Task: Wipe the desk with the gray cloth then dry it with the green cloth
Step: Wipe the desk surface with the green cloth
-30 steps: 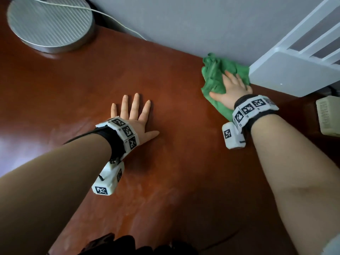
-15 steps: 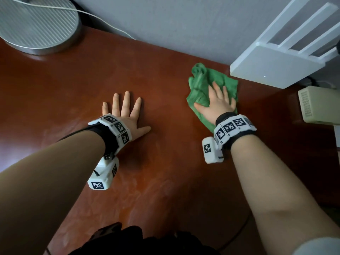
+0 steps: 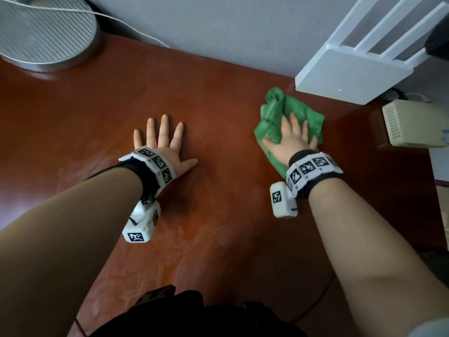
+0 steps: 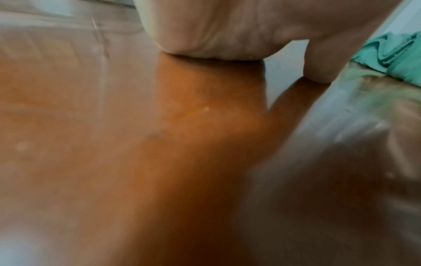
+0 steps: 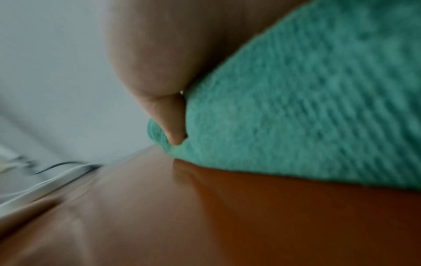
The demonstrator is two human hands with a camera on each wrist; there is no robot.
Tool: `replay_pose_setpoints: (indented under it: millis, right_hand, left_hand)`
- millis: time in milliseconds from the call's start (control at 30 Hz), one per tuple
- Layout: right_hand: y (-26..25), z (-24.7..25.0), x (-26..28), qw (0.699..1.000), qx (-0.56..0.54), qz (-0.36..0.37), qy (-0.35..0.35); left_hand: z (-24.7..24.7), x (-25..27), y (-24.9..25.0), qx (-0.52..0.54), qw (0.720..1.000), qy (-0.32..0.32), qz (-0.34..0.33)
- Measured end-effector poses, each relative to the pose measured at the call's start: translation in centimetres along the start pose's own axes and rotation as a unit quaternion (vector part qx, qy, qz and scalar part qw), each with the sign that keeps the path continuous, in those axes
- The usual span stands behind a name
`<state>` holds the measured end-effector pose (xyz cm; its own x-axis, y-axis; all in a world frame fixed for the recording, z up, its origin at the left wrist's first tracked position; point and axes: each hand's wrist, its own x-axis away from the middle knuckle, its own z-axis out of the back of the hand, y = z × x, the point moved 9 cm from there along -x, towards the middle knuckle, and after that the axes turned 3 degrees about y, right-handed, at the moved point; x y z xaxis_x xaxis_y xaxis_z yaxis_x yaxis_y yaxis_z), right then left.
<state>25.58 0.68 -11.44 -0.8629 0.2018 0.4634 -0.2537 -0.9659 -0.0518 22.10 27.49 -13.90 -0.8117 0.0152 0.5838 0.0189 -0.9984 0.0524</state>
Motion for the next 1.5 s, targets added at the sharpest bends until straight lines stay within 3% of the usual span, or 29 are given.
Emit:
replay_pose_setpoints:
  millis: [67, 167, 267, 333, 433, 500, 533, 600, 700, 767, 800, 867, 933, 967, 1033, 1167, 1233, 1300, 1500]
  right_hand:
    - [-2.6, -1.9, 3.2, 0.993, 0.063, 0.094, -0.018]
    - [-5.9, -6.0, 10.4, 0.948, 0.137, 0.282, -0.062]
    - [-5.5, -7.0, 12.4, 0.924, 0.163, 0.33, -0.098]
    - [-4.5, -5.5, 9.5, 0.941, 0.161, 0.288, -0.077]
    - [-1.7, -1.8, 3.2, 0.994, 0.038, 0.097, -0.016]
    - [-0.7, -0.5, 1.1, 1.0, -0.028, -0.003, 0.009]
    - [-0.9, -0.6, 0.9, 0.999, -0.031, -0.017, 0.008]
    - [-2.8, -1.5, 2.3, 0.999, 0.004, 0.032, -0.006]
    - [-6.0, -4.3, 7.3, 0.973, 0.081, 0.218, -0.013]
    - [-5.2, -5.0, 8.5, 0.96, 0.1, 0.259, -0.031]
    - [-3.7, -4.6, 7.9, 0.967, 0.096, 0.233, -0.033]
    - [0.8, -3.0, 5.4, 0.994, 0.043, 0.103, -0.012]
    - [5.1, -1.5, 3.6, 0.999, -0.033, -0.031, 0.014]
    - [6.1, -1.4, 3.3, 0.997, -0.046, -0.065, 0.015]
    - [5.3, -1.9, 4.0, 0.998, -0.018, -0.057, 0.0]
    - [-1.6, -5.5, 10.1, 0.987, 0.066, 0.146, -0.01]
    - [-3.3, -7.0, 12.7, 0.978, 0.079, 0.194, -0.018]
    - [-2.8, -6.7, 12.2, 0.981, 0.081, 0.174, -0.004]
    - [-1.0, -3.5, 5.7, 1.0, -0.021, -0.015, 0.016]
  left_hand:
    - [0.0, 0.0, 0.1, 0.005, 1.0, 0.007, -0.003]
    - [0.0, -0.1, 0.1, 0.004, 1.0, 0.019, -0.006]
    - [0.0, -0.1, 0.0, -0.001, 1.0, 0.016, -0.006]
    - [0.0, -0.2, 0.0, -0.007, 1.0, 0.015, -0.005]
    - [-0.1, -0.2, 0.0, -0.011, 1.0, 0.009, -0.005]
    - [-0.2, -0.2, 0.0, -0.013, 1.0, 0.008, -0.004]
    - [-0.2, -0.2, -0.1, -0.014, 1.0, 0.009, -0.004]
    - [-0.1, -0.2, -0.1, -0.012, 1.0, 0.01, -0.006]
    - [-0.1, -0.3, 0.0, -0.009, 1.0, 0.021, -0.011]
    - [-0.1, -0.3, 0.0, -0.011, 1.0, 0.021, -0.012]
    - [-0.2, -0.2, 0.0, -0.012, 1.0, 0.018, -0.012]
    - [-0.2, -0.2, 0.1, -0.015, 1.0, 0.013, -0.011]
    - [-0.1, -0.3, 0.0, -0.015, 1.0, 0.01, -0.01]
    - [-0.1, -0.3, -0.1, -0.015, 1.0, 0.009, -0.008]
    - [-0.2, -0.3, -0.1, -0.018, 1.0, 0.004, -0.007]
    - [0.0, -0.3, 0.0, -0.021, 1.0, 0.008, -0.008]
    - [0.0, -0.1, 0.1, -0.019, 1.0, 0.009, -0.011]
    - [0.2, 0.2, 0.1, -0.017, 1.0, 0.015, -0.018]
    - [0.1, 3.4, -1.9, 0.042, 0.997, 0.033, -0.061]
